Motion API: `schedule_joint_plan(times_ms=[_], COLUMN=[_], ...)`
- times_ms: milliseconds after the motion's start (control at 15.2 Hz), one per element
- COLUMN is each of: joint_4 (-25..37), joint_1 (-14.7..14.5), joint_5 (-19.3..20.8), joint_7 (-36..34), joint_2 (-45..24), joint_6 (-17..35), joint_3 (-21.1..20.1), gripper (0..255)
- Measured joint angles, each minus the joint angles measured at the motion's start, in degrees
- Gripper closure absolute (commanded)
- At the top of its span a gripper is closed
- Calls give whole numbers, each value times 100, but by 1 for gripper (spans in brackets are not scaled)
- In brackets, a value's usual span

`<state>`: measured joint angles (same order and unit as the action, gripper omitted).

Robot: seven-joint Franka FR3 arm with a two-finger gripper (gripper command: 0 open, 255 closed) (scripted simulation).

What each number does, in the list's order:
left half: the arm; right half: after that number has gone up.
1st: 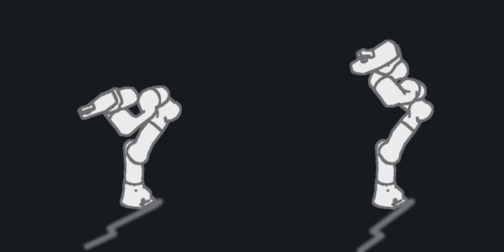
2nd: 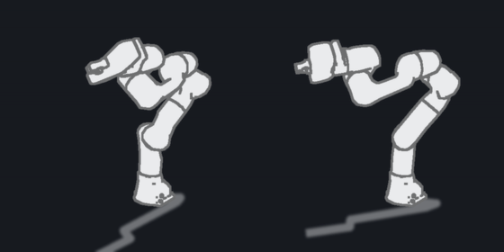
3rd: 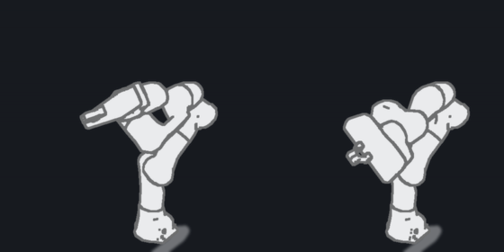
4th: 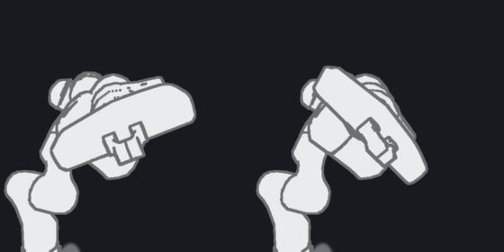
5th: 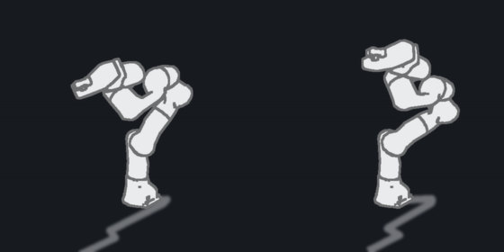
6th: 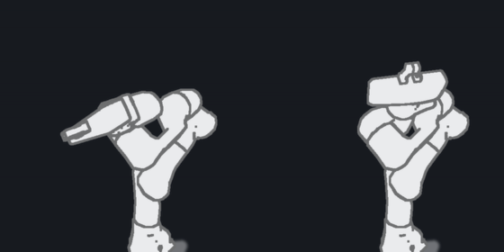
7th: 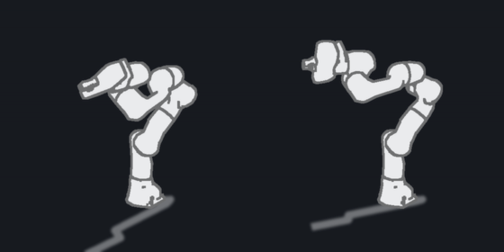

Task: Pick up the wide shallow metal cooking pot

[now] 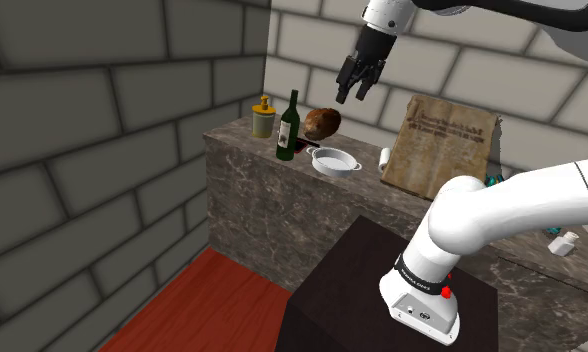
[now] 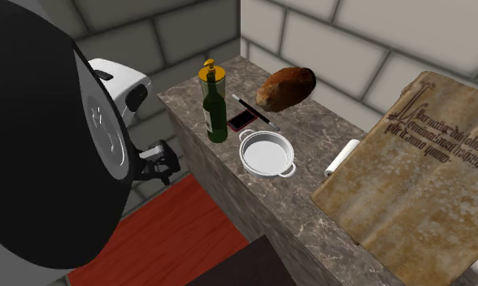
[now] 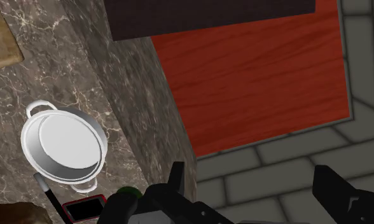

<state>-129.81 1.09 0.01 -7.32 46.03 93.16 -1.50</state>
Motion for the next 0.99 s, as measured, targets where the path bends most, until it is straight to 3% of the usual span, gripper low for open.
schedule_joint_plan(times_ms=[396,990], joint_4=[-362,-679], joint_1=[97,320], joint_5=[188,551], joint_7=[326,1063], joint_2=[-272,-1401], joint_6=[519,1737], joint_3=[297,992], gripper=[0,0])
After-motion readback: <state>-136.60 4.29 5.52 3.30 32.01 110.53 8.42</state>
